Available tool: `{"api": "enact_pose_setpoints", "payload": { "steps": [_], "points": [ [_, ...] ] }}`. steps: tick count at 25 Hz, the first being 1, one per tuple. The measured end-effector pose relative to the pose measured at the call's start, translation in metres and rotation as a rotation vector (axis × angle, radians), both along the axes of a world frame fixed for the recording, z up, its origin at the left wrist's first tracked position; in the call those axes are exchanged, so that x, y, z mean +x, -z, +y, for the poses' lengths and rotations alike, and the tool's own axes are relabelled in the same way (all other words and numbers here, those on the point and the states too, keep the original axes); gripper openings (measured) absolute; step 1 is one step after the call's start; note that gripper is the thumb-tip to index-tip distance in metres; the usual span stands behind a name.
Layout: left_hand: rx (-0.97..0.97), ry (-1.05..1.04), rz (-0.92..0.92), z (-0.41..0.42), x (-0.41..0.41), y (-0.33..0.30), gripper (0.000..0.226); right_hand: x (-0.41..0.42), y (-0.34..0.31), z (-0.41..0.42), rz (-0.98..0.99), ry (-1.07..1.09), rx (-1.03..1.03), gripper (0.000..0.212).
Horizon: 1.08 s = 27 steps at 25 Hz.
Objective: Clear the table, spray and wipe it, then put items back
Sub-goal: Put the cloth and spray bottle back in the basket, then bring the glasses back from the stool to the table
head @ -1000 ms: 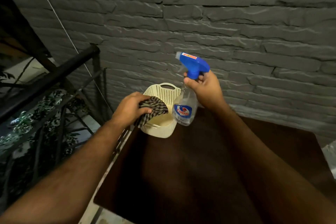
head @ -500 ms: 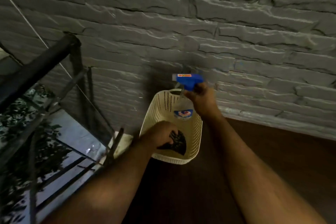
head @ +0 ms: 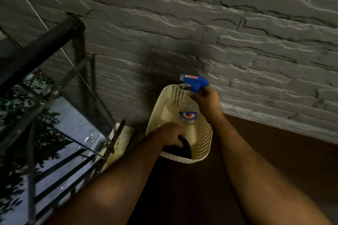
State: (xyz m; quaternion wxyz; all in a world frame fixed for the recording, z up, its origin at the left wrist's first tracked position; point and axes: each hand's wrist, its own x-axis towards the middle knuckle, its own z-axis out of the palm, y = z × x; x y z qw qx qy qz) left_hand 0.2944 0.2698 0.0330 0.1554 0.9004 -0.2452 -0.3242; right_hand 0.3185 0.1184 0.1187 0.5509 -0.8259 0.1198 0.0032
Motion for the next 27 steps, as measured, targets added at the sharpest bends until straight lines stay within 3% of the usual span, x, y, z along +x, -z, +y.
{"api": "enact_pose_setpoints", "payload": {
  "steps": [4,8,12,16,22,27],
  "points": [
    [-0.107,-0.191,-0.142,0.004,-0.030,-0.043,0.041,-0.048,-0.009,-0.004,-0.114,0.064,-0.043,0.050],
    [-0.193,-0.355,-0.341,0.011,-0.100,-0.090,0.032,-0.131,-0.022,-0.013,-0.199,0.187,-0.135,0.038],
    [-0.182,-0.555,-0.485,0.030,-0.203,-0.106,0.031,-0.214,-0.031,-0.014,-0.163,-0.060,-0.181,0.033],
    [-0.158,-0.767,-0.495,0.054,-0.328,-0.103,0.034,-0.286,-0.032,0.014,-0.193,-0.343,-0.213,0.025],
    [-0.081,-1.188,-0.382,0.119,-0.553,-0.056,0.038,-0.413,0.004,0.110,-0.117,-0.764,-0.209,0.019],
    [0.015,-1.612,-0.274,0.157,-0.729,-0.033,0.058,-0.538,0.050,0.187,-0.103,-1.119,-0.258,0.022]
  ]
}}
